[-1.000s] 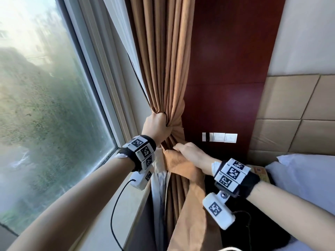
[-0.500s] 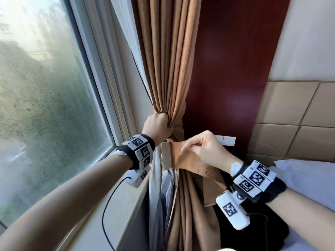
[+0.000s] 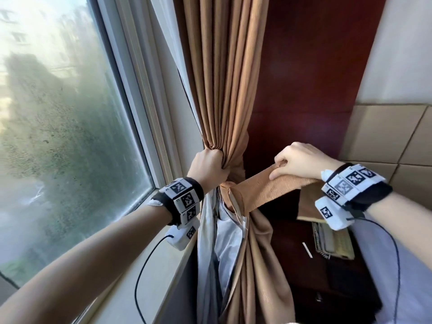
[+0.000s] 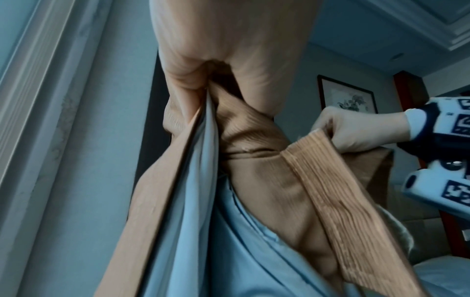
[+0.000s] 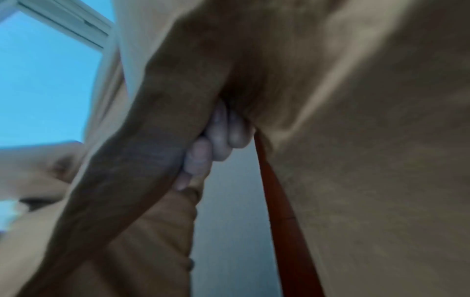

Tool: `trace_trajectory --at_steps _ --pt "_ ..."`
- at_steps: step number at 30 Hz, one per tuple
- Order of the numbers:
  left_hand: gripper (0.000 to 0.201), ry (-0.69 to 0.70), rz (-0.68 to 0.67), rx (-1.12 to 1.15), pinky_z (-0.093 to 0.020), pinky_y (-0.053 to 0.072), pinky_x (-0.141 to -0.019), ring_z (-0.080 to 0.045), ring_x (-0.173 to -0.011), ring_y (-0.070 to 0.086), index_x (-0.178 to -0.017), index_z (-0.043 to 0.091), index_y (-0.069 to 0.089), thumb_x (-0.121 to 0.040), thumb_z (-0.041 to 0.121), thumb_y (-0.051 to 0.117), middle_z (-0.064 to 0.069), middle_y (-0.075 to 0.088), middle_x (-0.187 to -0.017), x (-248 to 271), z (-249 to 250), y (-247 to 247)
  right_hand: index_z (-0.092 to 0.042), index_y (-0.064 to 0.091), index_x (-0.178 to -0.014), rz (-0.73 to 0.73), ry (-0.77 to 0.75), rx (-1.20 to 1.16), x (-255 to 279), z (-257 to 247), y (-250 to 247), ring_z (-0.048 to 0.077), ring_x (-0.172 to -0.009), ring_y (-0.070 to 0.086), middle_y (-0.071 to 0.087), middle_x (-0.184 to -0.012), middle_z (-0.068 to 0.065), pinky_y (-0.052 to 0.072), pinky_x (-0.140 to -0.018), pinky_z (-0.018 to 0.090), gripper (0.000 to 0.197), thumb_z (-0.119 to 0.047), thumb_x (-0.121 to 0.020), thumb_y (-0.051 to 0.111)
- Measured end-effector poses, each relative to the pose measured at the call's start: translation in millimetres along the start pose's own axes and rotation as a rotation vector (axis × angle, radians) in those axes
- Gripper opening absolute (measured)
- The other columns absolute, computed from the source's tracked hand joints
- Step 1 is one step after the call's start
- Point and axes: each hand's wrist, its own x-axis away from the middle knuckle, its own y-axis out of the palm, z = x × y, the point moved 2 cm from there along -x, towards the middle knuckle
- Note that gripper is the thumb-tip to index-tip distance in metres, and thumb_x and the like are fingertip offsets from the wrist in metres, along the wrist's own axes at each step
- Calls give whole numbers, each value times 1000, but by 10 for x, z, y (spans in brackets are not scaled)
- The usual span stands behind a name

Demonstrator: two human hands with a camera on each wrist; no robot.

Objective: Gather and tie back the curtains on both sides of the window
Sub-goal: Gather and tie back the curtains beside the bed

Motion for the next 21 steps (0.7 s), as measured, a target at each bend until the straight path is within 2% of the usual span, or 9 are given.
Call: trace_trajectory --at_steps 2,5,7,10,12,14,16,18,21 --pt "24 -4 2 -1 -33 43 -64 -39 -80 60 -80 -1 57 -81 23 62 -21 63 -86 10 0 -3 -31 69 -78 17 -4 59 -125 125 37 18 -84 60 62 -71 -11 37 -67 29 34 -64 -78 61" --pt "24 -14 -4 -6 -30 39 -61 -36 -77 59 -73 7 49 -82 25 62 -18 61 -84 21 -29 -2 -36 68 -92 55 -90 114 -341 257 228 16 -97 60 67 -92 -12 38 -75 31 25 -56 -87 55" --pt "25 -26 -7 -5 -28 37 -60 -32 -72 56 -72 8 48 -82 26 62 -14 57 -79 39 -65 -4 -33 69 -96 94 -117 174 -491 293 390 13 -101 53 64 -98 -12 33 -80 32 29 -52 -91 48" --pt "26 -54 -3 6 -27 38 -60 -27 -69 54 -74 3 55 -83 27 62 -8 51 -74 51 -122 -12 -28 73 -90 210 -74 160 -705 252 589 18 -98 47 53 -95 -6 28 -75 31 40 -49 -88 40" --pt "28 -66 1 13 -27 38 -61 -27 -69 53 -76 2 57 -83 28 63 -10 54 -75 65 -139 -8 -28 73 -95 223 22 9 -813 176 694 19 -99 46 43 -96 -4 39 -77 34 22 -37 -90 54" --pt "30 -66 9 23 -27 40 -61 -32 -73 57 -77 -1 58 -83 28 63 -15 60 -80 57 -135 0 -28 72 -100 171 105 -240 -919 23 749 22 -97 54 45 -96 -1 47 -80 35 17 -29 -89 59" --pt "31 -68 11 25 -28 40 -62 -33 -75 58 -78 -1 59 -83 28 63 -16 61 -83 41 -120 9 -21 65 -111 147 161 -464 -1031 -188 765 33 -98 61 57 -99 9 46 -78 32 24 -24 -89 55" --pt "30 -77 4 30 -27 39 -62 -32 -75 57 -77 0 58 -83 28 63 -14 59 -81 21 -114 24 -12 47 -126 114 241 -652 -1169 -337 832 39 -103 60 62 -107 19 44 -80 34 35 -17 -91 51" --pt "29 -91 5 48 -26 35 -60 -28 -69 50 -69 7 49 -83 28 64 -6 48 -74 0 -134 32 -20 29 -121 78 378 -964 -1360 -369 992 30 -104 60 61 -115 10 49 -90 42 44 -30 -87 56"
